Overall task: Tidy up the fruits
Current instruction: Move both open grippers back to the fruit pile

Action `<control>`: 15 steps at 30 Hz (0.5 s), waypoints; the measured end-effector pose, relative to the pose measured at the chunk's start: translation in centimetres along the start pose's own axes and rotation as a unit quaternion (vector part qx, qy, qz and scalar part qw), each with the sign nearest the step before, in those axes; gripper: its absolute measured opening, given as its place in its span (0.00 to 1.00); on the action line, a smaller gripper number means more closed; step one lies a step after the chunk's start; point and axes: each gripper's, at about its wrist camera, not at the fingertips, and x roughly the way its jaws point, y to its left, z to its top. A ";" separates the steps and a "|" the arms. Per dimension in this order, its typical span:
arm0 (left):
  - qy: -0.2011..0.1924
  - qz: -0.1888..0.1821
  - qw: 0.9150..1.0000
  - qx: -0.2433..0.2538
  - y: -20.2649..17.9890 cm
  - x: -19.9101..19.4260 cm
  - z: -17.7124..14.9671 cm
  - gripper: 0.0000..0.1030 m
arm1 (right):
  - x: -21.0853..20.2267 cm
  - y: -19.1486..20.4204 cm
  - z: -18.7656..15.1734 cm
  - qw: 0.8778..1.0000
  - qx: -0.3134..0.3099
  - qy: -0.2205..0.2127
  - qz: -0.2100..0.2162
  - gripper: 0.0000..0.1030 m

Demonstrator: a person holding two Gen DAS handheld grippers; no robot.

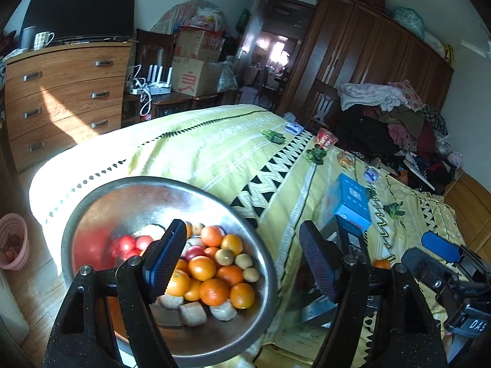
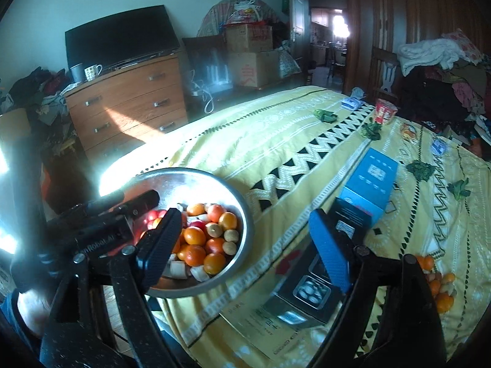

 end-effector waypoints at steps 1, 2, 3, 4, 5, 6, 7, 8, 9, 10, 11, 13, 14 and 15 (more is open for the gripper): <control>-0.002 -0.011 1.000 0.009 -1.3 0.0 -0.2 0.75 | -0.6 -1.5 -1.0 1.000 0.010 0.000 -0.011 0.83; -0.003 -0.026 0.999 0.020 -2.9 0.0 -0.5 0.75 | -1.0 -2.9 -1.8 1.000 0.020 0.002 -0.020 0.83; -0.003 -0.040 0.999 0.032 -4.5 0.1 -0.7 0.75 | -1.5 -4.8 -3.1 0.999 0.037 0.005 -0.033 0.82; 0.000 -0.054 0.998 0.045 -6.2 0.2 -1.0 0.75 | -1.9 -6.4 -4.0 0.998 0.052 0.010 -0.043 0.81; 0.003 -0.069 0.996 0.059 -8.0 0.4 -1.4 0.75 | -2.2 -8.1 -4.9 0.996 0.069 0.016 -0.052 0.81; 0.008 -0.084 0.994 0.075 -9.9 0.7 -1.8 0.75 | -2.6 -10.0 -6.1 0.994 0.088 0.022 -0.063 0.80; 0.014 -0.098 0.991 0.090 -11.8 0.9 -2.3 0.75 | -3.0 -11.6 -7.3 0.992 0.102 0.029 -0.073 0.75; 0.020 -0.110 0.988 0.102 -13.5 1.1 -2.8 0.75 | -3.3 -13.0 -8.3 0.989 0.115 0.037 -0.082 0.69; 0.027 -0.125 0.985 0.118 -15.4 1.4 -3.4 0.75 | -3.7 -14.6 -9.5 0.986 0.132 0.045 -0.091 0.67; 0.033 -0.137 0.981 0.134 -17.1 1.7 -4.1 0.75 | -4.2 -16.3 -11.0 0.982 0.152 0.053 -0.098 0.63; 0.042 -0.149 0.976 0.151 -19.1 2.1 -5.0 0.75 | -4.7 -17.9 -12.4 0.978 0.171 0.060 -0.104 0.59; 0.064 -0.172 0.968 0.172 -22.2 3.2 -6.5 0.75 | -5.6 -20.7 -14.9 0.967 0.210 0.074 -0.120 0.57; 0.079 -0.181 0.963 0.180 -23.6 4.0 -7.4 0.75 | -6.3 -21.6 -16.0 0.963 0.227 0.077 -0.125 0.57; 0.100 -0.191 0.958 0.187 -25.1 5.2 -8.5 0.75 | -6.8 -22.8 -17.3 0.957 0.246 0.081 -0.131 0.57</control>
